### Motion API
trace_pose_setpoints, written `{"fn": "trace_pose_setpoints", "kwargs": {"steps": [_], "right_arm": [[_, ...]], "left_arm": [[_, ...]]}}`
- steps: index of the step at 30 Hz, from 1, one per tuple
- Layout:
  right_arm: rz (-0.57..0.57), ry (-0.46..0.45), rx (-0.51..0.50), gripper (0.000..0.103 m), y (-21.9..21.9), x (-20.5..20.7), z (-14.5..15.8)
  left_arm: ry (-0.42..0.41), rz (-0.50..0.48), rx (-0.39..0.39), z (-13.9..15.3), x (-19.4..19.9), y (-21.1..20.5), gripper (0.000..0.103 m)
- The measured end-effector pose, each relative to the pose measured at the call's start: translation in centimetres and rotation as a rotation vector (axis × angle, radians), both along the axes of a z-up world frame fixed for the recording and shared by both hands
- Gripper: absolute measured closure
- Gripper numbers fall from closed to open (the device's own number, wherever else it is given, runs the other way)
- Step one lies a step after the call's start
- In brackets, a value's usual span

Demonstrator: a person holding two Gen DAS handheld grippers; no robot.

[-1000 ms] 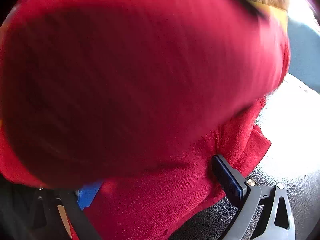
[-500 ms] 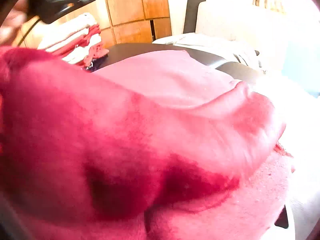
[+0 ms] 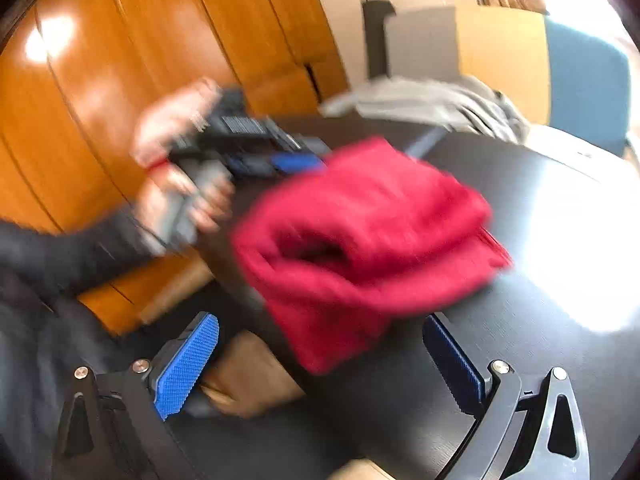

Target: Fold clothes

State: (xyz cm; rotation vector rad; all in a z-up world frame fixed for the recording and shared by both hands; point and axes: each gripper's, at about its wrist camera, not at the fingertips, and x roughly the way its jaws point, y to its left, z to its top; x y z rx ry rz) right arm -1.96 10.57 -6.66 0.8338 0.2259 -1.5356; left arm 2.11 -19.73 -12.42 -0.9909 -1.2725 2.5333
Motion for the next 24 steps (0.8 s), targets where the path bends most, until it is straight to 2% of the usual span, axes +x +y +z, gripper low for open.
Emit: {"fn": "trace_pose_setpoints", "kwargs": {"steps": [2,4,6,8,11,12,13,14,15,17,19,20,21,23,24], "right_arm": [[0.068,-0.110,-0.019,0.000,-3.0,-0.2,-0.7],[0.120,-0.237,0.033,0.000,-7.4,-1.0,-3.0],[0.182,-0.332,0.064,0.000,-9.0,-0.3,-4.9],[0.211,-0.388,0.056,0.000,-9.6,0.8,-6.2],[0.168,-0.455,0.017,0.000,-6.8,1.3,-9.1],[0.130,-0.483,-0.004,0.004,-5.4,1.0,-10.4],[0.093,-0.510,-0.024,0.009,-4.0,0.7,-11.6],[0.060,-0.535,-0.068,0.019,-2.8,0.3,-12.2],[0.008,-0.559,-0.090,0.035,-1.7,0.0,-12.7],[-0.056,-0.613,-0.118,0.040,-0.7,-0.4,-13.4],[-0.113,-0.599,-0.112,0.038,-0.1,-0.1,-12.4],[-0.128,-0.577,-0.112,0.030,-0.1,0.0,-11.8],[-0.160,-0.547,-0.130,0.014,0.1,-0.1,-10.6],[-0.232,-0.500,-0.182,0.000,0.4,-0.8,-8.2],[-0.266,-0.493,-0.207,0.000,0.3,-1.5,-7.6]], "left_arm": [[0.023,-0.025,-0.041,0.6,-0.2,0.8,0.076],[0.057,-0.041,-0.081,1.4,-0.3,1.5,0.076],[0.086,-0.075,-0.111,1.4,-0.2,1.9,0.072],[0.052,-0.127,-0.138,-0.1,-0.5,2.7,0.071],[0.001,-0.205,-0.178,-2.5,-0.8,3.9,0.073],[0.007,-0.205,-0.183,-2.4,-0.6,3.9,0.082],[0.012,-0.206,-0.189,-2.3,-0.4,3.9,0.083],[0.017,-0.206,-0.195,-2.3,-0.2,3.9,0.083],[0.023,-0.207,-0.200,-2.2,-0.1,3.9,0.083],[0.033,-0.208,-0.211,-2.1,0.3,4.0,0.082],[0.044,-0.209,-0.222,-1.9,0.7,4.0,0.074],[0.049,-0.209,-0.228,-1.9,0.9,4.0,0.073],[0.057,-0.203,-0.229,-1.5,1.2,4.0,0.072],[0.073,-0.189,-0.238,-0.8,2.1,3.9,0.072],[0.081,-0.184,-0.249,-0.5,2.5,3.9,0.072]]}}
